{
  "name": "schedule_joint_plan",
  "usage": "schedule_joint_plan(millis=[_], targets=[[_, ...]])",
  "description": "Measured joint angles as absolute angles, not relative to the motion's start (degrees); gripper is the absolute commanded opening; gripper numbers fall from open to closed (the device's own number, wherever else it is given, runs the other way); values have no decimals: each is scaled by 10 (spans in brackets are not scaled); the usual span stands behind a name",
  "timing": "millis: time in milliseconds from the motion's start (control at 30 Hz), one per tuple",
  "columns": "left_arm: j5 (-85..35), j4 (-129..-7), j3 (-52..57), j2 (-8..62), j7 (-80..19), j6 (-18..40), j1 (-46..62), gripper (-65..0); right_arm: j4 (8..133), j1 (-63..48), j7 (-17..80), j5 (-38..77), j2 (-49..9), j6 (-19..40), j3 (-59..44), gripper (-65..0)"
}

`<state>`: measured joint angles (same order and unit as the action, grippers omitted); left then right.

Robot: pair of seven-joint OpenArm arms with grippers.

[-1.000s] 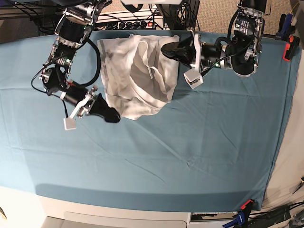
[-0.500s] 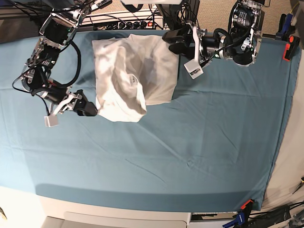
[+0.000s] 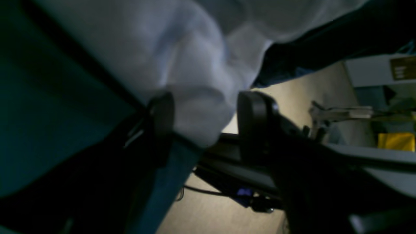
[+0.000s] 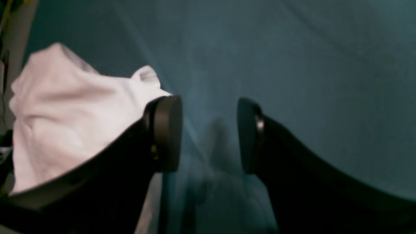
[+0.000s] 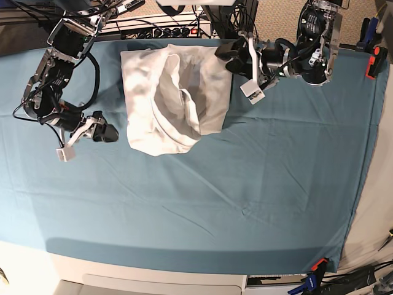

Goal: Fold the T-shirt properly
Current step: 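Grasp opposite sides of the folded bundle with both grippers, then lift and fold the bundle over itself with both grippers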

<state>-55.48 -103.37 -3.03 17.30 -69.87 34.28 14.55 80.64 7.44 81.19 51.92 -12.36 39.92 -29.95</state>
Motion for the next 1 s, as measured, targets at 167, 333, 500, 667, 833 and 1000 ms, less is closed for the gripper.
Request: schedule_joint_plan(millis=[167,333,500,667,833,1000], targets=[[-524,-1036,-30,173,-677,315,146,-242,806,74,810,543,-124,399,-298,-357],[-514,-1037,-30,173,-669,309,145,-238,761,72,808,606,-124,399,-244,-354],[-514,-1037,-30,173,-668,309,145,-238,719,72,803,685,-124,399,-180,-354],[-510,-1037,-30,173,-668,309,145,-237,716,72,803,691,-124,399,-161,-354],[-480,-1040,-30,171,-660,299,145,-237,716,72,803,691,-125,399,-161,-354],[-429,-1046,-30,183,-638,270,141,-237,716,72,803,690,-125,399,-161,-354]])
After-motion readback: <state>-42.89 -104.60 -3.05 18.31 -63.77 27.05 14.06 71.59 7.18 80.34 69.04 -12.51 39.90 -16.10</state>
